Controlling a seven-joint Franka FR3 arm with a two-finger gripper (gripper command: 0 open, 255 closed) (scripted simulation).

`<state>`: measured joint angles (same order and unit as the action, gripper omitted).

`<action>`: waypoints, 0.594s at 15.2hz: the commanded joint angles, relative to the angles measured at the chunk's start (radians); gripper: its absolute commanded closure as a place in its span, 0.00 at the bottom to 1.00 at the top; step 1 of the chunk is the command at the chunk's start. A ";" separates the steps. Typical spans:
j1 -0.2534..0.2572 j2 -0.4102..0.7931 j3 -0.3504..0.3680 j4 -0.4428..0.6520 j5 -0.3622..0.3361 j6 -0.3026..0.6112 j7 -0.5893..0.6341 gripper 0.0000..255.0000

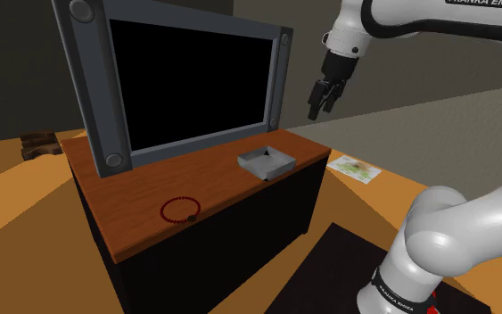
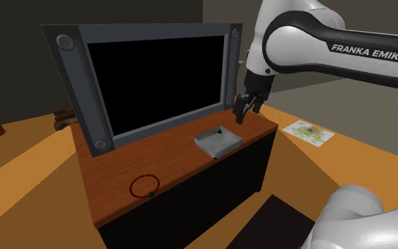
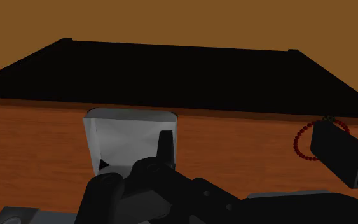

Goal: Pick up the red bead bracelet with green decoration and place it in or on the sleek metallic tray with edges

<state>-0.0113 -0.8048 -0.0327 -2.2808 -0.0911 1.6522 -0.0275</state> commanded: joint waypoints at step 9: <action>0.028 0.202 0.068 -0.030 0.043 0.189 0.094 0.00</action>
<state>0.0127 -0.6302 0.0253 -2.3095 -0.0533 1.8165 0.0530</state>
